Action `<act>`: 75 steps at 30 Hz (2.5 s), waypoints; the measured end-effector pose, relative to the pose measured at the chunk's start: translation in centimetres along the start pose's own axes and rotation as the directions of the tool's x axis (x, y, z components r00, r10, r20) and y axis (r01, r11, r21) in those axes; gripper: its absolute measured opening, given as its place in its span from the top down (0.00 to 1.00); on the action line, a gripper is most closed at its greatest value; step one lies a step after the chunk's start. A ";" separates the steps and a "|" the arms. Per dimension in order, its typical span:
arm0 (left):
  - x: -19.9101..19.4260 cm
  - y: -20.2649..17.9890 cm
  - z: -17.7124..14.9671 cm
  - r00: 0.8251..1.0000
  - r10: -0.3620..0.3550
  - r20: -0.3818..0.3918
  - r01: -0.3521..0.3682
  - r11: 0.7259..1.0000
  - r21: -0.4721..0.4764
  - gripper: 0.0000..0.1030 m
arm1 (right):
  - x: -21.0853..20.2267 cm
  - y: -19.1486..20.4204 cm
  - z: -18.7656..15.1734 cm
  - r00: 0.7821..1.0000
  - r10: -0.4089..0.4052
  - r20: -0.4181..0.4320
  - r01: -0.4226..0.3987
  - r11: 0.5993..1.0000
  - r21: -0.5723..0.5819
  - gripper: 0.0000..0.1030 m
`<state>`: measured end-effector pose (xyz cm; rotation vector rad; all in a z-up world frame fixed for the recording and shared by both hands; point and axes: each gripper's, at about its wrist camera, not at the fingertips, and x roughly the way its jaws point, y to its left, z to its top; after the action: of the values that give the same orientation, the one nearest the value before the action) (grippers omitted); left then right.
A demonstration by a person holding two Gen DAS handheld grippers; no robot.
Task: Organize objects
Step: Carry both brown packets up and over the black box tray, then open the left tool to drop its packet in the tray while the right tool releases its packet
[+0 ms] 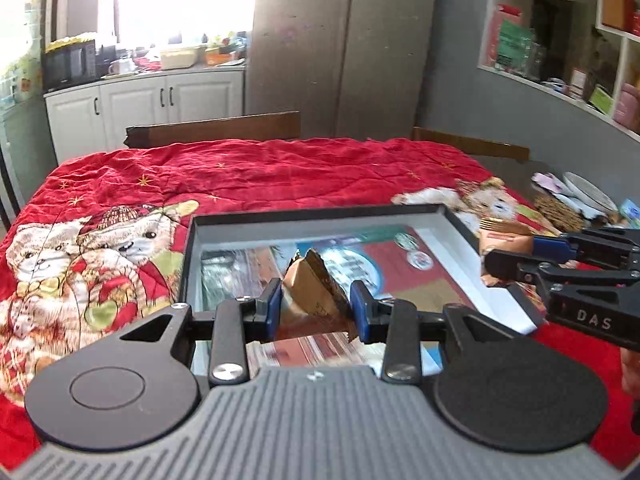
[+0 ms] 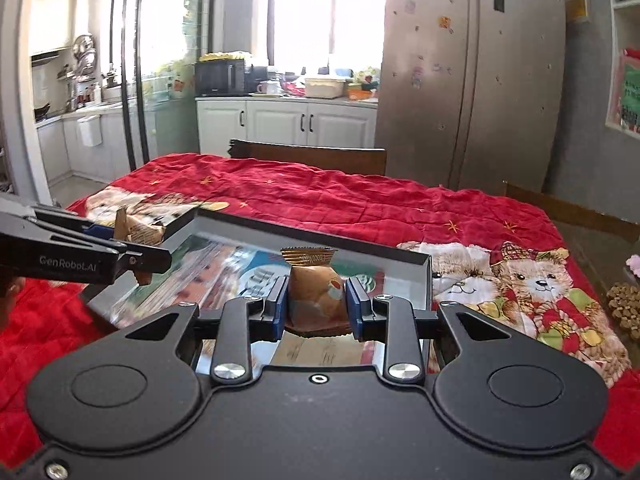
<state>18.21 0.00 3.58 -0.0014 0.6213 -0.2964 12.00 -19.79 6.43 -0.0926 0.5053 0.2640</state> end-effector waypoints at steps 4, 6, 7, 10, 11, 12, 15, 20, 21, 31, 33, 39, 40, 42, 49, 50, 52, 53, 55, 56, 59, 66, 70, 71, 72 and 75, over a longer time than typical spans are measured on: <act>2.6 0.9 0.8 1.000 0.019 -0.017 -0.020 1.000 -0.017 0.61 | 3.3 -1.1 0.8 1.000 -0.007 -0.024 0.008 0.999 0.033 0.72; 3.8 1.2 1.0 0.999 0.030 -0.025 -0.030 0.999 -0.026 0.61 | 4.9 -1.4 1.0 0.999 -0.017 -0.036 0.018 0.999 0.044 0.72; 4.4 1.4 1.1 0.999 0.032 -0.030 -0.033 0.999 -0.030 0.61 | 5.7 -1.4 1.0 0.999 -0.023 -0.043 0.025 0.999 0.048 0.72; 5.9 1.7 1.4 0.998 0.044 -0.044 -0.046 0.998 -0.039 0.61 | 7.7 -1.8 1.1 0.998 -0.032 -0.060 0.035 0.998 0.058 0.72; 6.4 1.8 1.4 0.998 0.049 -0.048 -0.051 0.998 -0.037 0.61 | 8.4 -1.8 1.0 0.997 -0.036 -0.066 0.040 0.997 0.061 0.72; 6.9 1.8 1.5 0.997 0.054 -0.055 -0.056 0.998 -0.037 0.61 | 9.0 -1.9 1.0 0.997 -0.038 -0.073 0.042 0.997 0.060 0.72; 8.4 2.1 1.6 0.995 0.061 -0.076 -0.064 0.997 -0.037 0.61 | 10.8 -1.9 0.8 0.994 -0.048 -0.100 0.054 0.997 0.058 0.72; 10.1 2.4 1.5 0.992 0.072 -0.106 -0.077 0.996 -0.035 0.61 | 12.6 -2.0 0.3 0.989 -0.049 -0.137 0.058 0.996 0.062 0.72; 10.3 2.4 1.4 0.991 0.074 -0.110 -0.078 0.996 -0.036 0.61 | 12.7 -1.9 0.2 0.989 -0.054 -0.140 0.062 0.997 0.055 0.72; 11.7 2.7 1.2 0.987 0.081 -0.137 -0.087 0.996 -0.036 0.61 | 14.0 -1.8 0.1 0.983 -0.050 -0.177 0.058 0.997 0.043 0.72; 11.8 2.7 1.2 0.987 0.074 -0.140 -0.081 0.996 -0.041 0.61 | 14.1 -1.8 0.1 0.982 -0.050 -0.183 0.058 0.998 0.039 0.72; 11.9 2.6 1.2 0.987 0.075 -0.142 -0.080 0.996 -0.034 0.61 | 14.3 -1.8 0.1 0.980 -0.051 -0.193 0.059 0.998 0.035 0.72; 11.9 2.5 1.2 0.987 0.075 -0.143 -0.080 0.996 -0.034 0.60 | 14.3 -1.8 0.1 0.980 -0.052 -0.194 0.060 0.998 0.033 0.72; 11.9 2.5 1.2 0.987 0.075 -0.143 -0.081 0.996 -0.033 0.60 | 14.4 -1.7 0.2 0.979 -0.052 -0.197 0.059 0.998 0.028 0.71; 11.9 2.7 1.2 0.987 0.078 -0.143 -0.084 0.996 -0.036 0.44 | 14.5 -1.9 0.2 0.978 -0.042 -0.203 0.051 0.998 0.037 0.70; 11.9 2.7 1.2 0.987 0.077 -0.143 -0.084 0.996 -0.039 0.43 | 14.5 -2.0 0.2 0.978 -0.041 -0.202 0.051 0.998 0.040 0.70; 11.8 2.8 1.2 0.987 0.077 -0.138 -0.084 0.995 -0.047 0.43 | 14.5 -2.0 0.2 0.979 -0.040 -0.200 0.050 0.998 0.044 0.68; 11.8 2.9 1.2 0.988 0.075 -0.134 -0.082 0.995 -0.049 0.42 | 14.4 -2.0 0.2 0.980 -0.040 -0.197 0.050 0.998 0.046 0.67; 11.7 2.9 1.2 0.989 0.076 -0.129 -0.083 0.995 -0.048 0.38 | 14.3 -2.1 0.2 0.981 -0.044 -0.187 0.054 0.997 0.052 0.62; 11.6 2.8 1.2 0.989 0.079 -0.128 -0.085 0.995 -0.047 0.37 | 14.2 -2.1 0.2 0.982 -0.042 -0.184 0.053 0.997 0.055 0.62; 11.4 2.8 1.3 0.989 0.087 -0.117 -0.092 0.995 -0.044 0.34 | 14.1 -2.2 0.3 0.983 -0.043 -0.181 0.054 0.997 0.057 0.57; 10.6 2.8 1.2 0.991 0.090 -0.102 -0.095 0.995 -0.044 0.24 | 13.6 -2.3 0.4 0.985 -0.064 -0.159 0.074 0.996 0.059 0.43; 10.2 2.4 1.3 0.992 0.098 -0.085 -0.100 0.995 -0.021 0.22 | 13.3 -2.2 0.4 0.987 -0.055 -0.152 0.066 0.995 0.068 0.38; 10.1 2.3 1.3 0.992 0.100 -0.080 -0.102 0.995 -0.016 0.21 | 13.2 -2.2 0.4 0.987 -0.052 -0.151 0.063 0.996 0.069 0.38; 9.9 2.2 1.3 0.992 0.101 -0.076 -0.102 0.995 -0.013 0.21 | 13.0 -2.1 0.4 0.988 -0.050 -0.148 0.061 0.996 0.068 0.36; 9.5 2.0 1.3 0.993 0.100 -0.069 -0.101 0.995 -0.008 0.19 | 12.6 -1.9 0.5 0.990 -0.044 -0.137 0.054 0.996 0.070 0.34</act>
<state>26.84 -0.78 -0.95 0.0295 0.6887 -0.1963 23.37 -18.72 0.76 -0.0516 0.6465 0.1915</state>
